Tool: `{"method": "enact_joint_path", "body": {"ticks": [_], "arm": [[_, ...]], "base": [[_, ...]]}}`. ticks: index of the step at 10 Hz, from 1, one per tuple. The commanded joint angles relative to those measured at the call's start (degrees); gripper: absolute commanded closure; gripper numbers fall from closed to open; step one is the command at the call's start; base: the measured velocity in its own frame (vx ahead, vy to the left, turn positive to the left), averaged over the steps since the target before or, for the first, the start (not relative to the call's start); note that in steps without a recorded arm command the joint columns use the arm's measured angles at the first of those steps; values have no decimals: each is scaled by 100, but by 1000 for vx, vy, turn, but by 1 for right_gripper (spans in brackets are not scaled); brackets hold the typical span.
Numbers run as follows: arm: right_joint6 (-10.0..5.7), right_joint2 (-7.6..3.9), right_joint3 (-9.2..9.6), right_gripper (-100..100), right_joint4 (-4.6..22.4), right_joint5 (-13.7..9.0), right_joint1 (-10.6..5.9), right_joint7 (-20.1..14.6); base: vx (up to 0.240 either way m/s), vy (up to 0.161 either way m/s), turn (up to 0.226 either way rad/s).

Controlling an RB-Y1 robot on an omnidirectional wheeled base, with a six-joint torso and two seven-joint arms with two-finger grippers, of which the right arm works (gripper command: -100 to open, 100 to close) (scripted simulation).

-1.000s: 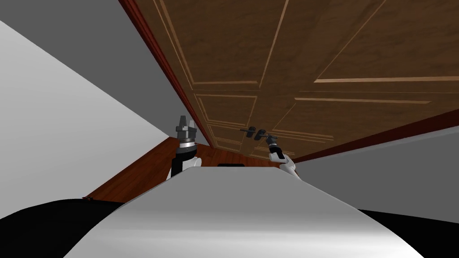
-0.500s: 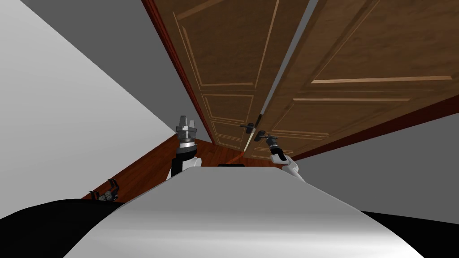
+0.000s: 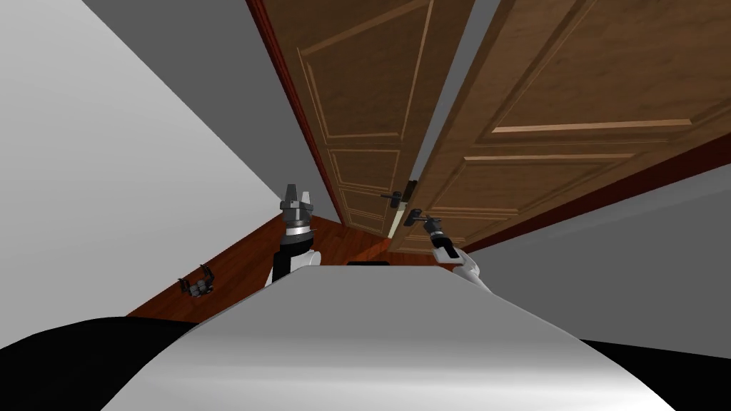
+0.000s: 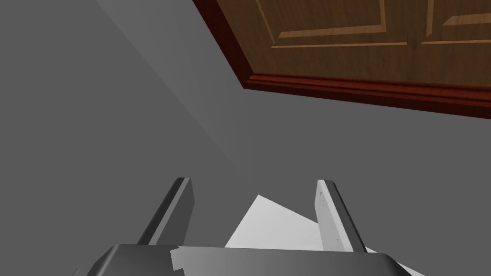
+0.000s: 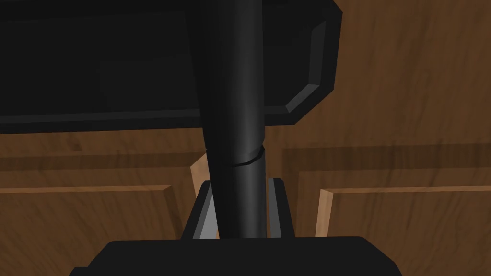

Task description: Pull the door open

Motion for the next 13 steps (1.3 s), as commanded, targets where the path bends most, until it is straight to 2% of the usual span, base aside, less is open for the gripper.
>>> {"method": "enact_joint_path", "body": {"ticks": [1, 7, 8, 9, 10, 12, 13], "arm": [[-168, -102, 126, 100, -83, 14, 136, -135], [-707, -532, 501, 100, -341, 45, 625, -577], [-636, -528, 413, 100, -308, 27, 587, -534], [-831, -641, 496, 100, -293, 33, 714, -636], [-882, -670, 514, 100, -289, 33, 739, -659], [-1114, -803, 593, 100, -273, 35, 855, -766], [-1175, -838, 613, 100, -269, 35, 886, -794]], "base": [[-234, -114, 183], [-224, -87, 136], [-107, -38, 7], [-152, -53, 140], [-210, -83, 128], [-171, -85, 131], [-178, -46, 94]]}}
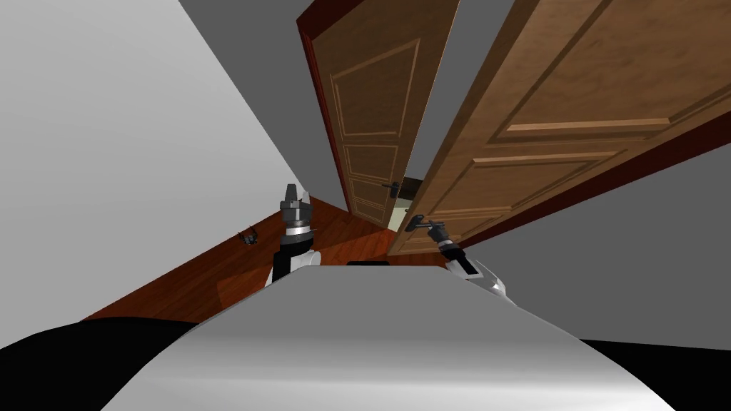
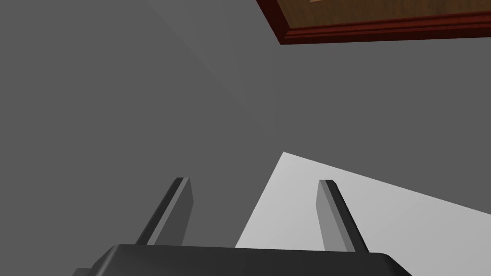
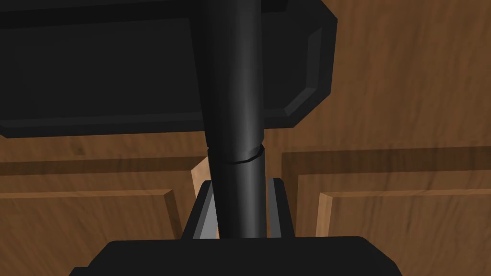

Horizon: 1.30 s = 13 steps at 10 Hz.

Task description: Pull the door open

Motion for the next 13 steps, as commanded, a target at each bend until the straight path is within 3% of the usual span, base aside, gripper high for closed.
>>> {"method": "enact_joint_path", "body": {"ticks": [1, 5, 6, 13], "arm": [[-196, -77, 103, 100, 31, 16, 73, -83], [-568, -290, 230, 100, 57, 18, 259, -255], [-468, -282, 167, 100, 28, 4, 244, -219], [-1041, -521, 338, 100, 292, 50, 334, -438]], "base": [[-174, -66, 100], [-182, -85, 109], [-83, -40, 9], [-216, -97, 168]]}}
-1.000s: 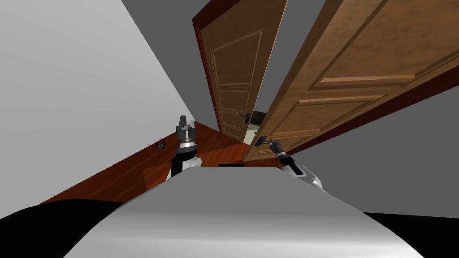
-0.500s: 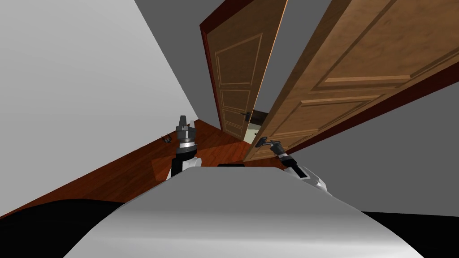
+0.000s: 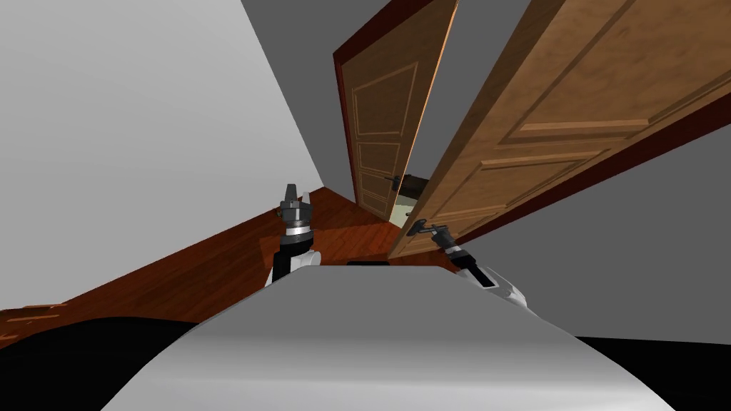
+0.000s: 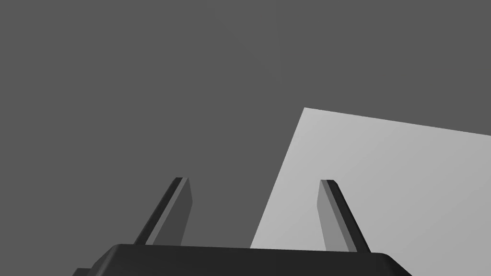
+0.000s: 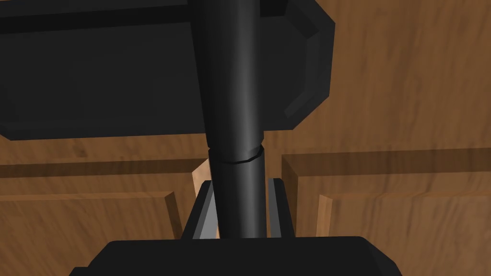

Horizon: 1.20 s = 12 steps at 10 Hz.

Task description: Pull the door open

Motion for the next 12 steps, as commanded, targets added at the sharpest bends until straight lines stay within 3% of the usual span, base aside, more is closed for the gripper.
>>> {"method": "enact_joint_path", "body": {"ticks": [1, 2, 3, 12], "arm": [[-137, -29, 65, 100, 30, 18, 36, -50], [-208, -59, 85, 100, 63, 24, 45, -77], [-126, -58, 44, 100, 40, 11, 46, -53], [-649, -231, 177, 100, 359, 70, 44, -232]], "base": [[-197, -106, 146], [-203, -105, 133], [-94, -51, 27], [-193, -84, 149]]}}
